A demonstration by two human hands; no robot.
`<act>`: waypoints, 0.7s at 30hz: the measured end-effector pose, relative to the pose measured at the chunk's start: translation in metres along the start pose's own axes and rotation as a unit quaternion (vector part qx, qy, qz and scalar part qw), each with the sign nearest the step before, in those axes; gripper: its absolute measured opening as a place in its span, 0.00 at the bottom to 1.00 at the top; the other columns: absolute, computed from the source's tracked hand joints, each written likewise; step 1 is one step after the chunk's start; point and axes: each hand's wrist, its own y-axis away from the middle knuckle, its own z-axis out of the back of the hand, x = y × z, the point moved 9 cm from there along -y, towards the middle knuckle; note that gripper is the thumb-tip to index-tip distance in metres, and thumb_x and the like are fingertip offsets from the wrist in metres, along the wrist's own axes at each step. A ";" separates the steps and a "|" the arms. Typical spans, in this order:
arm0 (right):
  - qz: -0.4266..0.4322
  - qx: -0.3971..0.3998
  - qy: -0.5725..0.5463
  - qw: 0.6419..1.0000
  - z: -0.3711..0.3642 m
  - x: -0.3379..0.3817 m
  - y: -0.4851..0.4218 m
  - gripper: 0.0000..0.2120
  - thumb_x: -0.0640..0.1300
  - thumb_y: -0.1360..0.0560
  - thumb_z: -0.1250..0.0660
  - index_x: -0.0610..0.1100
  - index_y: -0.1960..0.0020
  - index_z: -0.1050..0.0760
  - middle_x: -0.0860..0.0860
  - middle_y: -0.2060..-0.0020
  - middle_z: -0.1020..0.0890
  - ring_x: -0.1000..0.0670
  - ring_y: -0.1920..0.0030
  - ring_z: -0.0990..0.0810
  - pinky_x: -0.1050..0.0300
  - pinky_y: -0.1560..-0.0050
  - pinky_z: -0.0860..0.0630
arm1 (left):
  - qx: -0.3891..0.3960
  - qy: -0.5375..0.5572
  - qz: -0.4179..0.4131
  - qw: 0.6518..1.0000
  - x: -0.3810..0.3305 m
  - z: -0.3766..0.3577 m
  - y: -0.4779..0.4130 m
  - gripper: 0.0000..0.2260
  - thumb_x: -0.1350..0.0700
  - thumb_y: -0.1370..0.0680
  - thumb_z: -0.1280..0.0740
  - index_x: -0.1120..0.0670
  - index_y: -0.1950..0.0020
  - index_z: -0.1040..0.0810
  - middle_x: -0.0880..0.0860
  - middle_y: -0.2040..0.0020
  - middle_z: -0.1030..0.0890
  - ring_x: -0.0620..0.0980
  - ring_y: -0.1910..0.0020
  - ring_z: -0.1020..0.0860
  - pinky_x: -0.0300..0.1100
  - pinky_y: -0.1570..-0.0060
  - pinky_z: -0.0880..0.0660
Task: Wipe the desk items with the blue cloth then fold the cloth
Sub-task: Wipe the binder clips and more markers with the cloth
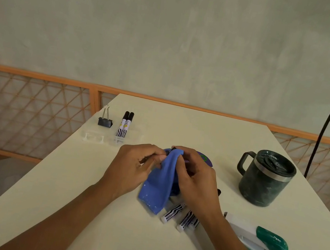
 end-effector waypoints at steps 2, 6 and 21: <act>0.007 0.028 -0.014 1.000 -0.004 0.002 -0.001 0.12 0.48 0.13 0.37 0.53 0.33 0.20 0.62 0.46 0.14 0.56 0.44 0.14 0.61 0.47 0.18 | 0.001 -0.004 -0.008 1.000 0.000 0.001 0.000 0.06 0.64 0.17 0.29 0.55 0.47 0.13 0.45 0.57 0.14 0.48 0.58 0.16 0.42 0.54 0.19; -0.006 0.074 -0.043 0.996 -0.008 -0.002 -0.003 0.16 0.41 0.15 0.34 0.54 0.29 0.24 0.59 0.41 0.15 0.53 0.40 0.15 0.55 0.42 0.17 | -0.016 0.038 0.044 0.998 0.008 0.007 -0.001 0.04 0.59 0.17 0.28 0.53 0.49 0.13 0.45 0.60 0.14 0.49 0.58 0.15 0.37 0.54 0.20; 0.022 -0.034 -0.031 0.999 0.014 0.008 0.002 0.14 0.44 0.21 0.24 0.54 0.37 0.18 0.60 0.46 0.13 0.56 0.45 0.14 0.60 0.46 0.17 | -0.022 0.140 0.130 0.981 0.016 0.014 0.001 0.03 0.56 0.23 0.21 0.54 0.53 0.12 0.51 0.58 0.13 0.54 0.62 0.16 0.40 0.56 0.18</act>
